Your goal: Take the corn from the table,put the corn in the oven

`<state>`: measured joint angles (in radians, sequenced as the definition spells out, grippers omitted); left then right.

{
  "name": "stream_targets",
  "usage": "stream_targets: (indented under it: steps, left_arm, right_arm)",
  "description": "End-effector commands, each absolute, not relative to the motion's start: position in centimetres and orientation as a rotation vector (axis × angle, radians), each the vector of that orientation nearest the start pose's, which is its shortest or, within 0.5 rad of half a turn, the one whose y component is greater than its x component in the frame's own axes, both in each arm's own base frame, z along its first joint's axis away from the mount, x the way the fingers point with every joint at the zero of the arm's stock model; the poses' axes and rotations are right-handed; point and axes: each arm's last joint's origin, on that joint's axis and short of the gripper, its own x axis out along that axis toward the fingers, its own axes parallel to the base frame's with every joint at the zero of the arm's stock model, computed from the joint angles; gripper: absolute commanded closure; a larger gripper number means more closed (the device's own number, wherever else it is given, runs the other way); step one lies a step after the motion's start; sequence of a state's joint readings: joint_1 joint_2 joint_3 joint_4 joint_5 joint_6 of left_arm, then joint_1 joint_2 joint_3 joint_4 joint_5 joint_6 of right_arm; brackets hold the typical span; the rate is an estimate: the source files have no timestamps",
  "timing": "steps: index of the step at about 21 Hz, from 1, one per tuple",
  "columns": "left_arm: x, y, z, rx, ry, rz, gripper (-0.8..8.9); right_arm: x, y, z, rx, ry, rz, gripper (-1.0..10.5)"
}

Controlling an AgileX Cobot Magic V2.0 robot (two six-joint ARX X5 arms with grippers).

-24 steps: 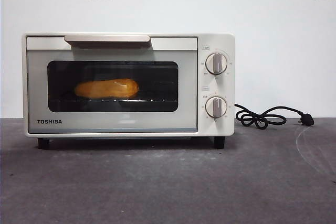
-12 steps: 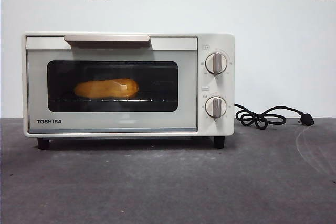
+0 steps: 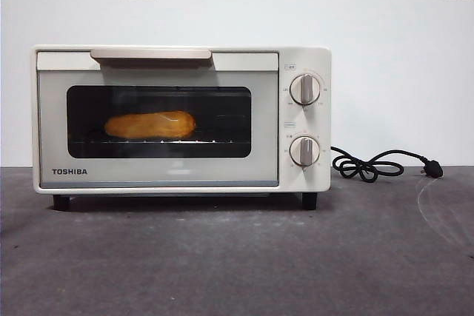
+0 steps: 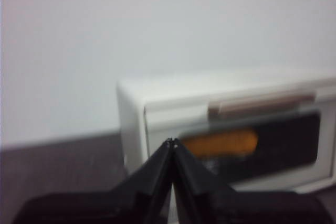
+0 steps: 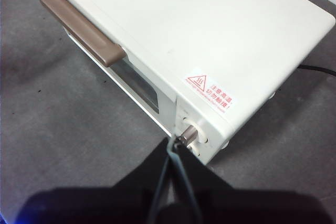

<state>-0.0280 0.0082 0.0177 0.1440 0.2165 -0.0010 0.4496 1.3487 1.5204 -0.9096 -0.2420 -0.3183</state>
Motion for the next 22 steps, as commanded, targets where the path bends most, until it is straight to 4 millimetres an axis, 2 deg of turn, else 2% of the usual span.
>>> stream_targets:
  steps: [1,9,22]
  left_arm:
    - [9.7,-0.7,17.4,0.007,-0.088,-0.196,8.17]
    - [9.6,-0.4,14.9,0.001,0.172,-0.07,8.17]
    - [9.7,-0.3,15.0,0.004,0.167,-0.051,8.17]
  right_arm:
    - [23.5,12.2,39.8,-0.366,0.634,0.773,9.5]
    - [23.5,12.1,39.8,-0.366,0.634,0.773,9.5]
    - [23.5,12.1,39.8,-0.366,0.634,0.773,9.5]
